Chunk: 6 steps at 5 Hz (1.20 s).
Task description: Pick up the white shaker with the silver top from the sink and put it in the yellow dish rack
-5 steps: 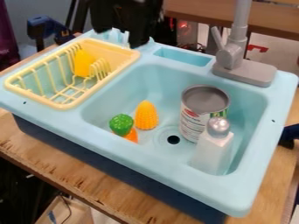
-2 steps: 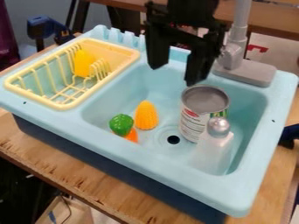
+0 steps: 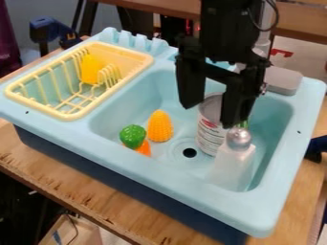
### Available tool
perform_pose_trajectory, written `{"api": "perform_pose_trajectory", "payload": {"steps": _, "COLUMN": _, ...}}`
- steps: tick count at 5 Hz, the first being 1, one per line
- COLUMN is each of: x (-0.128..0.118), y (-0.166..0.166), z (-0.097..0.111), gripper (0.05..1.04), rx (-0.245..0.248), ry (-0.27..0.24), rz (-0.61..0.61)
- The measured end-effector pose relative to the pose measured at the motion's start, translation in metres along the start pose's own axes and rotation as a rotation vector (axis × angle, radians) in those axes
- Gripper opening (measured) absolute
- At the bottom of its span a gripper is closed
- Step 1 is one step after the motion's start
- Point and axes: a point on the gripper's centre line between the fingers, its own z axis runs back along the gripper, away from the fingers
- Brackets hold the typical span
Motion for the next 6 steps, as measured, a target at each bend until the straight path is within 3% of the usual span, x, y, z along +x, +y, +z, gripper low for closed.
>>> {"api": "perform_pose_trajectory", "payload": {"steps": 2, "x": 0.005, "y": -0.01, "z": -0.01, "gripper": 1.003, "rx": 0.002, "ry": -0.022, "rz": -0.023}}
{"api": "perform_pose_trajectory", "payload": {"steps": 4, "x": 0.013, "y": -0.013, "z": -0.029, "gripper": 1.003, "rx": 0.031, "ry": 0.01, "rz": -0.045}}
{"api": "perform_pose_trajectory", "payload": {"steps": 6, "x": 0.02, "y": -0.015, "z": -0.04, "gripper": 0.947, "rx": 0.011, "ry": 0.01, "rz": -0.058}}
